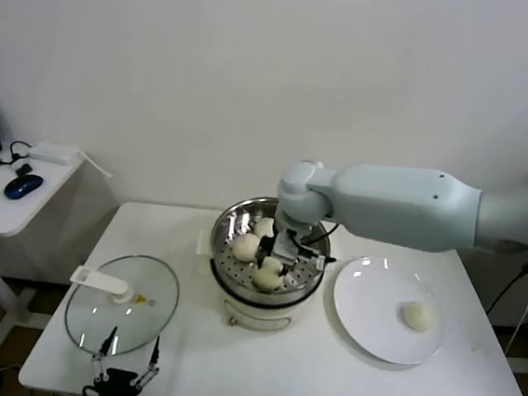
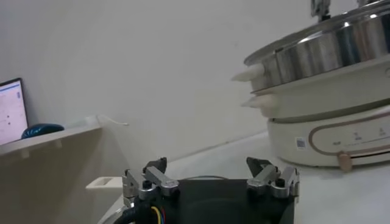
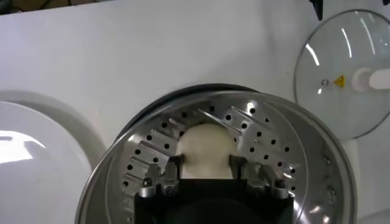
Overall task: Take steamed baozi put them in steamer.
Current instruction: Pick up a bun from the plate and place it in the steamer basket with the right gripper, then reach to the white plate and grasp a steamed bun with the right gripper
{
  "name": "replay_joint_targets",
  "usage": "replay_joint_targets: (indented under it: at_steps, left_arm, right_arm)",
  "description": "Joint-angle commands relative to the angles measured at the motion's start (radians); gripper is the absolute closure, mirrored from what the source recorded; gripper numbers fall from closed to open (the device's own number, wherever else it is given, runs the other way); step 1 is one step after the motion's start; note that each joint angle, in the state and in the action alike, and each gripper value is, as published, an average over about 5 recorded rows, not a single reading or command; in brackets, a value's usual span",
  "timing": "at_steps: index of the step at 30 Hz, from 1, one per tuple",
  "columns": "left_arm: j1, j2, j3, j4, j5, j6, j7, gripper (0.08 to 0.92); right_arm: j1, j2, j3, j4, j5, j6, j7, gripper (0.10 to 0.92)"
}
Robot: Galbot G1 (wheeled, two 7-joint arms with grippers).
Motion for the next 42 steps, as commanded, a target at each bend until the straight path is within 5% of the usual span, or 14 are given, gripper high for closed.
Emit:
replay_joint_targets:
  at_steps: [1,8,14,25,42]
  left_arm:
    - [0.0,-0.016,0.003,-0.001,0.002,0.001,0.0,0.177]
    - [0.009,-0.018,0.007,-0.018,0.01,0.003,0.001,0.177]
    - [0.014,-0.015,0.006,-0.02,0.006,-0.002,0.0,0.177]
    - [0.018,-0.017,0.016,-0.025,0.011,-0.005,0.0,0.177]
    - [0.015,-0.022,0.01,-0.003,0.015,-0.007,-0.001,0.177]
  right_arm:
    - [0.068,0.008,-0.027,-0.044,0.167,-0.002,0.02,0.397]
    - [0.332,-0.026,-0.223,-0.135,0.466,-0.082,-0.184,0.221]
    - [0.393,-0.12,-0.363,-0.152,0.63,-0.351,-0.19,0.203]
    - [0.171,-0.271,-0.346,-0.088,0.488,-0.604,0.002,0.203]
    - [-0.047,-0.455,-0.281,-0.135,0.323,-0.592,-0.012,0.203]
